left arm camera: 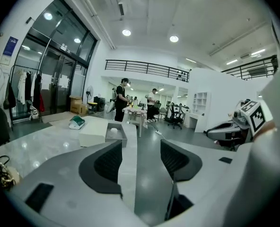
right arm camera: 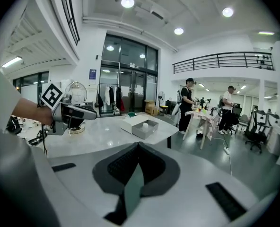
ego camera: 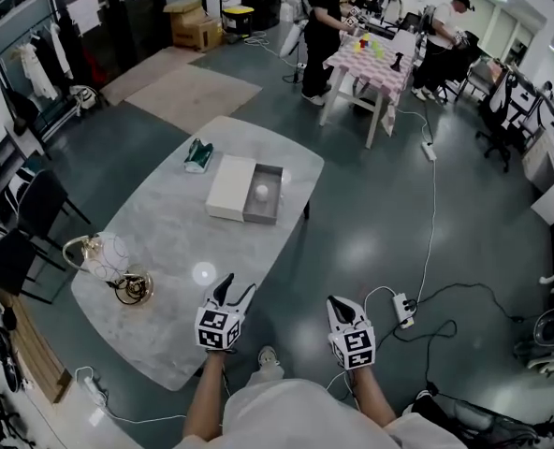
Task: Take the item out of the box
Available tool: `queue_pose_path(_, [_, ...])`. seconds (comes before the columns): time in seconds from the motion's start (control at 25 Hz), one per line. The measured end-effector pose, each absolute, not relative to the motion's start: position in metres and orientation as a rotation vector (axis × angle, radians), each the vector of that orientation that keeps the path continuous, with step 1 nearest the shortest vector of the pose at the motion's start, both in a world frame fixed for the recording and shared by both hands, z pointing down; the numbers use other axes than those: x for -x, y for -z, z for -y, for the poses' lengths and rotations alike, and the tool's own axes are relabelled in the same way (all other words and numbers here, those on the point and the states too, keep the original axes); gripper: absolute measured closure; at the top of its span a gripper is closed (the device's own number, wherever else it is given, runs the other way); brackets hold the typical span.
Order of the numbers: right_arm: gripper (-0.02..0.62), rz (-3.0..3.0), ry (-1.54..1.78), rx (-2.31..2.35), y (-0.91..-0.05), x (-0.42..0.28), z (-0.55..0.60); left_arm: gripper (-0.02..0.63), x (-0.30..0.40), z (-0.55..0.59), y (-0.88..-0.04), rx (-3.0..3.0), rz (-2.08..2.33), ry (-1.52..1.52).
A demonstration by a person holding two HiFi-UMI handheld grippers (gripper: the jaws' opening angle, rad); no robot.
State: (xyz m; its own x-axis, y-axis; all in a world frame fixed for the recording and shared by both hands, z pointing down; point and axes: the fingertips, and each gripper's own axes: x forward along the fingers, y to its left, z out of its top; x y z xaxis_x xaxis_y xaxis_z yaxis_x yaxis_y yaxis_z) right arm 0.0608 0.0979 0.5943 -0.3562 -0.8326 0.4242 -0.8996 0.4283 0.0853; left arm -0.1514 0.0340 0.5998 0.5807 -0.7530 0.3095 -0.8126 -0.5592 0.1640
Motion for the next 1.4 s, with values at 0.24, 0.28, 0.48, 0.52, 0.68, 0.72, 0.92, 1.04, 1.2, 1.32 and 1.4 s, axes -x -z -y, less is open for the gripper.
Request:
queue_pose_path(0.24, [0.594, 2.256, -0.231, -1.499, -0.596, -0.049, -0.054, 0.37, 0.159, 0.015, -0.605, -2.544, 1.242, -0.302])
queue_pose_path(0.28, [0.594, 2.252, -0.235, -1.504, -0.596, -0.048, -0.049, 0.37, 0.161, 0.021, -0.607, -2.545, 1.235, -0.305])
queue_pose_path(0.48, [0.594, 2.226, -0.258, -1.528, -0.603, -0.043, -0.034, 0.37, 0.162, 0.043, -0.614, -2.555, 1.193, -0.323])
queue_pose_path(0.52, [0.594, 2.22, -0.261, -1.53, -0.605, -0.044, -0.033, 0.37, 0.162, 0.046, -0.615, -2.557, 1.189, -0.324])
queue_pose_path(0.68, [0.594, 2.21, -0.269, -1.54, -0.607, -0.045, -0.028, 0.37, 0.161, 0.052, -0.619, -2.56, 1.172, -0.33])
queue_pose_path(0.72, [0.594, 2.207, -0.271, -1.544, -0.607, -0.045, -0.027, 0.37, 0.161, 0.054, -0.62, -2.561, 1.168, -0.334])
queue_pose_path(0.92, [0.594, 2.202, -0.283, -1.553, -0.61, -0.048, -0.017, 0.37, 0.158, 0.067, -0.623, -2.563, 1.152, -0.354])
queue_pose_path(1.04, [0.594, 2.205, -0.292, -1.548, -0.613, -0.052, -0.007, 0.37, 0.153, 0.079, -0.624, -2.564, 1.152, -0.363])
queue_pose_path(1.2, [0.594, 2.222, -0.3, -1.536, -0.616, -0.056, 0.018, 0.37, 0.15, 0.101, -0.623, -2.563, 1.166, -0.379])
queue_pose_path(1.32, [0.594, 2.243, -0.295, -1.522, -0.616, -0.058, 0.043, 0.37, 0.149, 0.121, -0.623, -2.562, 1.181, -0.391])
queue_pose_path(1.4, [0.594, 2.254, -0.296, -1.509, -0.616, -0.061, 0.061, 0.37, 0.148, 0.137, -0.623, -2.556, 1.196, -0.406])
